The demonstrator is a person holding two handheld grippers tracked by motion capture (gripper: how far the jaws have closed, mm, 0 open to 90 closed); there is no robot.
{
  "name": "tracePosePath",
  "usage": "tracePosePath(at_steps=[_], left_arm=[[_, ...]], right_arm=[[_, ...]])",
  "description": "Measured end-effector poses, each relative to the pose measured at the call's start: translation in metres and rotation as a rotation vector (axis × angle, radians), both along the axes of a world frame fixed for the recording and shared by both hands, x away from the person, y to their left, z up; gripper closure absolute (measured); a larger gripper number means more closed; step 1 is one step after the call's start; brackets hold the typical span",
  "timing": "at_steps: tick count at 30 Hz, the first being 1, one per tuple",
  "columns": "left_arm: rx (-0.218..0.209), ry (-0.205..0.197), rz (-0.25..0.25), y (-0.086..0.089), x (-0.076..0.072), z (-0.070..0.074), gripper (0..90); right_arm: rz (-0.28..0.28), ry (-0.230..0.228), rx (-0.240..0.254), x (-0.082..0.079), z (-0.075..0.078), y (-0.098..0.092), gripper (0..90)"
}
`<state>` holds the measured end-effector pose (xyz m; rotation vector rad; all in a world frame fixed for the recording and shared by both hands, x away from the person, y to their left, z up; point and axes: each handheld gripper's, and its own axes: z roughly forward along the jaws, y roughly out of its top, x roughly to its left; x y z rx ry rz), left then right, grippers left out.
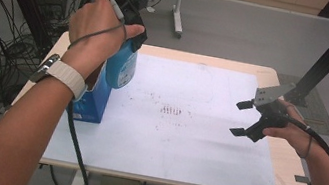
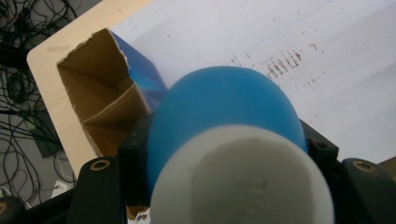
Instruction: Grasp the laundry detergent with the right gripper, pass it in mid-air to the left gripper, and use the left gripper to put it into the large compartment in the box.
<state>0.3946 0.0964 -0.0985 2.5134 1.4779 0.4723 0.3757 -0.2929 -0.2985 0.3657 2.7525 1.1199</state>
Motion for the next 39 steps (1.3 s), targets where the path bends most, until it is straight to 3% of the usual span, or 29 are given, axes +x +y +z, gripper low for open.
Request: tracePosePath(at_steps=[11, 39], left_arm=[[-0.02, -0.011, 0.082, 0.02, 0.003, 0.006, 37.2], [-0.023, -0.022, 0.218, 0.065, 0.016, 0.009, 37.2]], right_arm=[[-0.004, 0.0, -0.002, 0.0, 0.0, 0.0, 7.0], [-0.008, 0.015, -0.011, 0.005, -0.005, 0.0, 7.0]])
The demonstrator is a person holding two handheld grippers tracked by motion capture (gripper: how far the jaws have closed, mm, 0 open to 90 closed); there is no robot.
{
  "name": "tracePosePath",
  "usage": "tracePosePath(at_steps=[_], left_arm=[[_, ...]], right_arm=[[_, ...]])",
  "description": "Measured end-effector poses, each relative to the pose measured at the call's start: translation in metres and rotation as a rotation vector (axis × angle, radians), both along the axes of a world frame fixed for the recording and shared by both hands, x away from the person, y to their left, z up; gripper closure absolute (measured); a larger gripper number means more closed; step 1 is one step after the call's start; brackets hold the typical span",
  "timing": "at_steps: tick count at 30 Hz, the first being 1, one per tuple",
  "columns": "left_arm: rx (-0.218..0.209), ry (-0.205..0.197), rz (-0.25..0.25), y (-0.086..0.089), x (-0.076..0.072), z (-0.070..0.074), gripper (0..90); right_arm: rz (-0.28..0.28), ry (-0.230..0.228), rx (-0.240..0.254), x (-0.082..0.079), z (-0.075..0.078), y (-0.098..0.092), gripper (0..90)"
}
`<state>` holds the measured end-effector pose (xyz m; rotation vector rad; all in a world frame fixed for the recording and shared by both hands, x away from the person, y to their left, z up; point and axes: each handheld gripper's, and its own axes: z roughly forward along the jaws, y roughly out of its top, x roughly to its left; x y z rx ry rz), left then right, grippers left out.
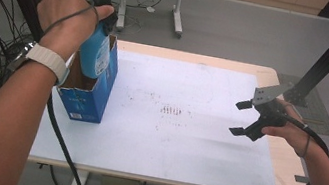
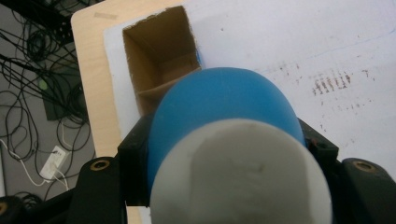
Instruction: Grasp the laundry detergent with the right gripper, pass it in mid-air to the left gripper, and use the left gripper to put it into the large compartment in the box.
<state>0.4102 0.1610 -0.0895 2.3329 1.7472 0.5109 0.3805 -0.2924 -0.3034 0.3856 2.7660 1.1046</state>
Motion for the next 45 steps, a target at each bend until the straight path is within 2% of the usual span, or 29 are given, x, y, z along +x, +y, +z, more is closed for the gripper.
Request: tracePosePath(at_steps=[8, 16, 30, 45], left_arm=[[-0.003, -0.005, 0.034, 0.011, 0.005, -0.002, 37.2], [0.002, -0.014, 0.068, 0.025, 0.01, -0.011, 37.2], [-0.002, -0.007, 0.09, 0.039, 0.018, -0.035, 37.2], [-0.008, 0.008, 0.097, 0.045, 0.025, -0.068, 37.2]], right_arm=[[0.001, 0.002, 0.0, 0.0, -0.001, 0.0, 7.0], [-0.009, 0.008, 0.0, 0.0, -0.004, -0.002, 7.0], [-0.018, 0.019, -0.001, 0.0, -0.007, -0.004, 7.0], [-0.031, 0.03, -0.003, 0.0, -0.013, -0.006, 7.0]])
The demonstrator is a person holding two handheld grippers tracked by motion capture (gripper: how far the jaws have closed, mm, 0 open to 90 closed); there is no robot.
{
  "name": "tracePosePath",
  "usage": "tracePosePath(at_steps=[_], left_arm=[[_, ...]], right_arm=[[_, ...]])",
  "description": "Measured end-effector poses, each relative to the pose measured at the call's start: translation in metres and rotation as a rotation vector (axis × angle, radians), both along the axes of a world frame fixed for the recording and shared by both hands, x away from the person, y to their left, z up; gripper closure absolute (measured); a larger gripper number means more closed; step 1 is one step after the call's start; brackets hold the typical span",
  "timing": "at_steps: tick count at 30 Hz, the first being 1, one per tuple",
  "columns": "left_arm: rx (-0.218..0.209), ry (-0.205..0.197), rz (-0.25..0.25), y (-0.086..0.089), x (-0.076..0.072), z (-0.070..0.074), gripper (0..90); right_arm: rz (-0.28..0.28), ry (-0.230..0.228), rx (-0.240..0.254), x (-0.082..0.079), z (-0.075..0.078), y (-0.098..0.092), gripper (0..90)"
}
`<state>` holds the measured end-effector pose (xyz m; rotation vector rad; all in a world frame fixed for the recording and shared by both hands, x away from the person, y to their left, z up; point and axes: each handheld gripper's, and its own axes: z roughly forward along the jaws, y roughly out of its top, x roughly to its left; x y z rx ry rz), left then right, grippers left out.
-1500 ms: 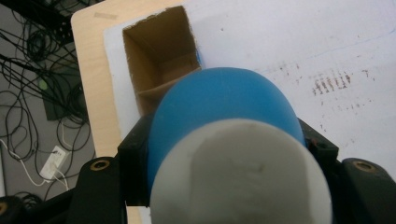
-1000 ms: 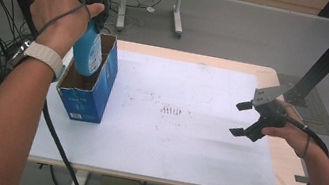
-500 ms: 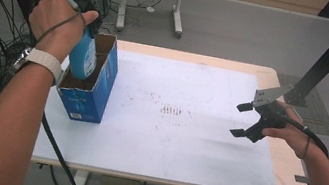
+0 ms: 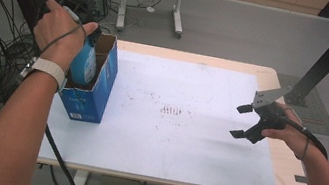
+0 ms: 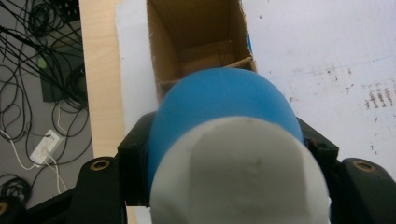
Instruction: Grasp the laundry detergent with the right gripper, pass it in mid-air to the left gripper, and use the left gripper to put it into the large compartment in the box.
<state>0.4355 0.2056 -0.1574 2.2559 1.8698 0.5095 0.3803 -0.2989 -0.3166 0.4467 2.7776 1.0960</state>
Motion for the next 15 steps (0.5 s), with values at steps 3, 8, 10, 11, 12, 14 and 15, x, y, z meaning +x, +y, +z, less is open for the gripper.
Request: tracePosePath(at_steps=[3, 8, 10, 11, 12, 14, 15], left_arm=[[0.006, 0.001, -0.002, 0.0, 0.001, -0.006, 37.2], [0.003, 0.005, -0.004, 0.001, 0.003, -0.018, 37.2], [-0.001, 0.005, -0.005, 0.002, 0.004, -0.023, 37.2], [-0.001, 0.006, -0.004, 0.003, 0.004, -0.024, 37.2], [-0.001, 0.007, -0.005, 0.003, 0.004, -0.026, 37.2], [0.002, 0.006, -0.003, 0.004, 0.005, -0.031, 37.1], [0.004, 0.008, -0.005, 0.004, 0.005, -0.033, 37.2]], right_arm=[[-0.002, 0.003, -0.002, 0.0, -0.001, -0.001, 7.0], [-0.007, 0.004, -0.004, -0.001, -0.002, -0.002, 6.9], [-0.008, 0.006, -0.003, -0.001, -0.002, -0.003, 6.9], [-0.009, 0.008, -0.005, -0.001, -0.003, -0.003, 6.9], [-0.01, 0.008, -0.006, -0.001, -0.003, -0.003, 6.9], [-0.012, 0.01, -0.005, -0.001, -0.003, -0.004, 6.9], [-0.011, 0.009, -0.004, -0.001, -0.004, -0.004, 6.9]])
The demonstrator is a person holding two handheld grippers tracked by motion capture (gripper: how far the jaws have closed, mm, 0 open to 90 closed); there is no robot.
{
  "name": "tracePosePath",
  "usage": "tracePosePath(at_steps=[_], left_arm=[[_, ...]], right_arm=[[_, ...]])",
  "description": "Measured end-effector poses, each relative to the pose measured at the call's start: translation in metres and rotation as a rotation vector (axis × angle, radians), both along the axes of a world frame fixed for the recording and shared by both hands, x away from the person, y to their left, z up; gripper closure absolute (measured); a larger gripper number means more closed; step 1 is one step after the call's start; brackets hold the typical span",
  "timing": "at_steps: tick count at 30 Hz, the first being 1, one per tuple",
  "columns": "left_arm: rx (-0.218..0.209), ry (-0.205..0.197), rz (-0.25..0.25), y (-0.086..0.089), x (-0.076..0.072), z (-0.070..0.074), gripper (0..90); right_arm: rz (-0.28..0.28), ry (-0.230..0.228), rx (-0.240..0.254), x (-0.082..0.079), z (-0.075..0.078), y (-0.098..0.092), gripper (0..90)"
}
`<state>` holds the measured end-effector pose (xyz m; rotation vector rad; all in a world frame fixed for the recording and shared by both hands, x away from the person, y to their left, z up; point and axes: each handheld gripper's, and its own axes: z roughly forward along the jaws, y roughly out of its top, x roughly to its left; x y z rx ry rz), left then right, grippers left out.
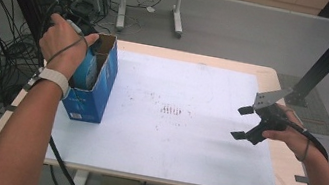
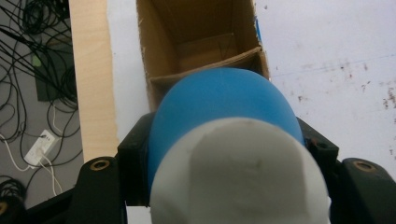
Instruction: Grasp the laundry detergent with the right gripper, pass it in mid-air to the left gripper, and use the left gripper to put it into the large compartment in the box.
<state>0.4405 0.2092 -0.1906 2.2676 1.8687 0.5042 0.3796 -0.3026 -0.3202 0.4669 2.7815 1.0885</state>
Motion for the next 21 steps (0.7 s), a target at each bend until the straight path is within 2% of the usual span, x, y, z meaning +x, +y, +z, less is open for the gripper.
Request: tracePosePath(at_steps=[13, 21], left_arm=[[0.001, 0.009, 0.01, 0.002, 0.002, -0.026, 37.1], [0.001, 0.017, 0.013, 0.003, 0.003, -0.037, 37.1]], right_arm=[[-0.01, 0.012, -0.009, -0.001, -0.003, -0.002, 6.8], [-0.011, 0.016, -0.008, -0.001, -0.004, -0.002, 6.8]])
